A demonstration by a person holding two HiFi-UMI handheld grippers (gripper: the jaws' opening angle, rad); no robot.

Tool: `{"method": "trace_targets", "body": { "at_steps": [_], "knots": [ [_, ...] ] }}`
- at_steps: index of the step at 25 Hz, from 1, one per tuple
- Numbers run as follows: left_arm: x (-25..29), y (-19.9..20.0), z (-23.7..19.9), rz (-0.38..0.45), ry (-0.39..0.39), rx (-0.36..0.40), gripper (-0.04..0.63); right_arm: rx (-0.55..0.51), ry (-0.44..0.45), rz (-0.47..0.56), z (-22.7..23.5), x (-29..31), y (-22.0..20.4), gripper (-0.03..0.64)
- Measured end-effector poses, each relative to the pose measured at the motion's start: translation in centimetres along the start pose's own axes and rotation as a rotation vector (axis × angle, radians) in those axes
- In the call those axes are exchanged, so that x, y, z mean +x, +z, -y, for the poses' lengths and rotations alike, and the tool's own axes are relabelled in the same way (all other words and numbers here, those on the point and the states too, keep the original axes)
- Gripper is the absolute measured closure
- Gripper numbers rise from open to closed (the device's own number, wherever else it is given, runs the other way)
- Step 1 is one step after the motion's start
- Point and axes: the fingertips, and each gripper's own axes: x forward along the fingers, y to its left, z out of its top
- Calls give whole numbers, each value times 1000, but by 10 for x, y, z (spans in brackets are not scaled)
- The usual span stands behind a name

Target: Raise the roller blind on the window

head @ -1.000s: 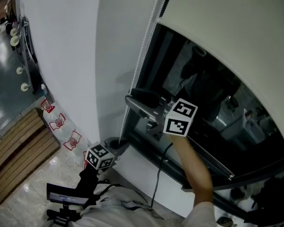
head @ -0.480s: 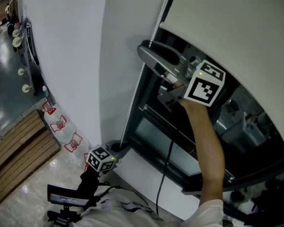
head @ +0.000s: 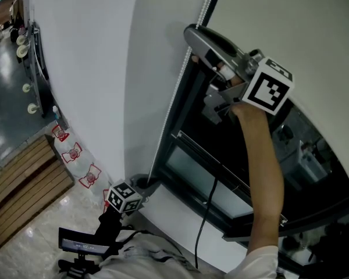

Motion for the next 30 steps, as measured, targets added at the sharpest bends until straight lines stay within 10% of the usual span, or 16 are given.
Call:
{"method": "trace_targets", "body": {
  "at_steps": [18,30],
  "knots": [
    [7,20,7,-12,-6,-13,597,61,10,20,-5,-13,14,601],
    [9,22,12,-17,-23,0,597,107,-20,-144,-25,-38,-99,601]
  ]
}}
